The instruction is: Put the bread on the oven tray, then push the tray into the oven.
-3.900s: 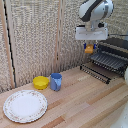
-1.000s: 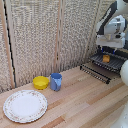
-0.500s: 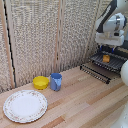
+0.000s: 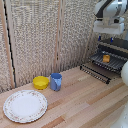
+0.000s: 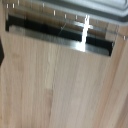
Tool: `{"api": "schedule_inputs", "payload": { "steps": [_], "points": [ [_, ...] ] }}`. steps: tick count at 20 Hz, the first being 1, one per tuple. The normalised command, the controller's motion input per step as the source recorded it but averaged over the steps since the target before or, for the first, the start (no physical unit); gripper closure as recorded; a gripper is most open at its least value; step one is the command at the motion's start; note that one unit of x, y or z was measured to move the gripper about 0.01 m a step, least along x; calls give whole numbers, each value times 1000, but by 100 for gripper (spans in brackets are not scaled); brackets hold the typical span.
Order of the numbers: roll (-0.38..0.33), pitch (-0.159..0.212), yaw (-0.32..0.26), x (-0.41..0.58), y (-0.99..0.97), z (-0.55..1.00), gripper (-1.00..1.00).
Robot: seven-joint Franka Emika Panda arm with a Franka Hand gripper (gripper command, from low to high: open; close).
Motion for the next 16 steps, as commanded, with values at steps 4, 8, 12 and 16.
{"api": "schedule_inputs", "payload": {
  "steps": [4, 8, 12, 16],
  "points": [
    [-56, 111, 36, 0, 811, 170, -100],
    [-242, 80, 181, 0, 155, 45, -100],
    [-228, 69, 279, 3, -4, -61, -100],
    [-220, 85, 297, -9, -8, -76, -100]
  ]
}}
